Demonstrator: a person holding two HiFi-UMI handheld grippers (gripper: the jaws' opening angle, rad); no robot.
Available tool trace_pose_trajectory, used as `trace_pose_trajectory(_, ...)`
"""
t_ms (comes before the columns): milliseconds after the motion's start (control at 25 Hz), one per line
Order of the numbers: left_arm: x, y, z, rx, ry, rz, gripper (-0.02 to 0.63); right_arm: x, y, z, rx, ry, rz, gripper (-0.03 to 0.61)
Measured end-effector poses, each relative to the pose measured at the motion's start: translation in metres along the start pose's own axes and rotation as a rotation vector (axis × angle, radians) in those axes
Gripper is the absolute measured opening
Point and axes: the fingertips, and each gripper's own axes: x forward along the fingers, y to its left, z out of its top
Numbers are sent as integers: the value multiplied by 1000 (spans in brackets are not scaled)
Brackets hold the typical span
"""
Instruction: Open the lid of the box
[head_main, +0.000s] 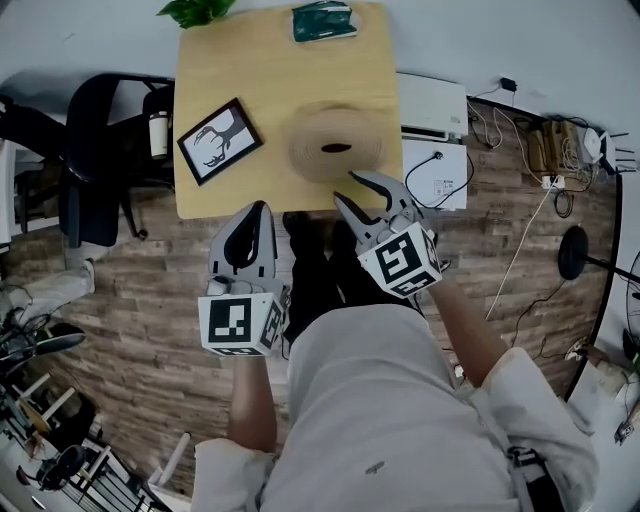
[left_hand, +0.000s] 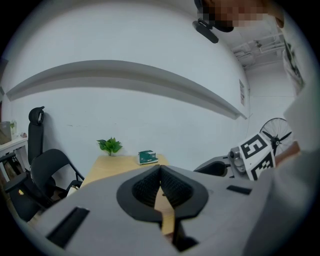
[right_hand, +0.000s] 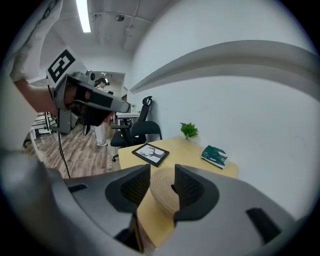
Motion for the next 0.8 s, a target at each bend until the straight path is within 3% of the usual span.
trace_pose_trajectory(800, 27, 35, -28, 0, 56, -49, 6, 87, 20, -66, -230, 208, -23, 158)
